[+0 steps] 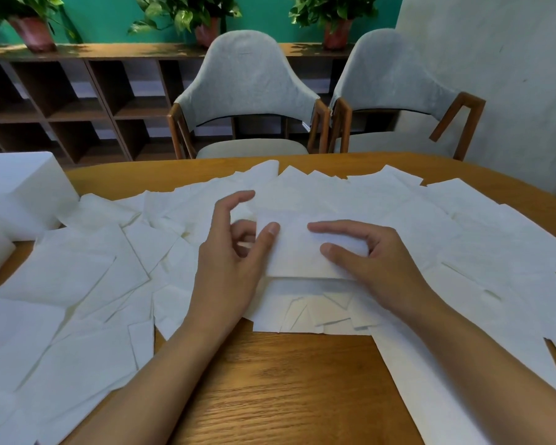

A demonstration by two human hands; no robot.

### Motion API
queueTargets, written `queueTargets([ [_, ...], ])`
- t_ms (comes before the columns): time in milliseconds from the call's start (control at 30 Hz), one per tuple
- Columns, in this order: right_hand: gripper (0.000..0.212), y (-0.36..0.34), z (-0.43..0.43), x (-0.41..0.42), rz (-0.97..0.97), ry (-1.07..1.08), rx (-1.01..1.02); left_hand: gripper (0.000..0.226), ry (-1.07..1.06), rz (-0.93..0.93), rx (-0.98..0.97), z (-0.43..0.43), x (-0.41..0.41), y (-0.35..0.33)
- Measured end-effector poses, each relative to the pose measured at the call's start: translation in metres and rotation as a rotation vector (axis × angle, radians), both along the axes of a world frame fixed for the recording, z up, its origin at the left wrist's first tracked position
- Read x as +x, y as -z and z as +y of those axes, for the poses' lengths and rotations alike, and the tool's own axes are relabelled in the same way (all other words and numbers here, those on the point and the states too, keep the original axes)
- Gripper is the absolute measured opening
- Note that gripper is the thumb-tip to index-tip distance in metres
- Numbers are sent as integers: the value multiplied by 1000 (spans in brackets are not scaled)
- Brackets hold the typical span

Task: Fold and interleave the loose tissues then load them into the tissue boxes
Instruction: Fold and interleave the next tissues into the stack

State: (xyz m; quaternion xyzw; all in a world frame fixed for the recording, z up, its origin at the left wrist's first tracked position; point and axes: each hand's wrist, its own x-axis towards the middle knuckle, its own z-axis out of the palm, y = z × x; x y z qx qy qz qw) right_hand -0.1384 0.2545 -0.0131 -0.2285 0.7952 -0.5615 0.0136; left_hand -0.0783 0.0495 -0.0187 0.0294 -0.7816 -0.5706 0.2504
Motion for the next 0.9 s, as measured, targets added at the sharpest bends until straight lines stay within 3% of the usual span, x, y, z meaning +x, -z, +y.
queueTargets([
  [133,26,-2,9,-12,17,138,-38,55,-1,-69,-429,-11,-5,10],
  [267,27,2,11,-17,15,260,-84,59,105,-165,-632,-12,-7,20],
  [467,26,5,12,-21,3,301,-109,31,126,-124,-756,-14,-13,27],
  [767,27,5,9,-20,7,283,-67,51,112,-68,-884,-15,-19,33],
  [900,27,5,10,-20,18,310,-87,34,0,40,-862,-16,-18,23],
])
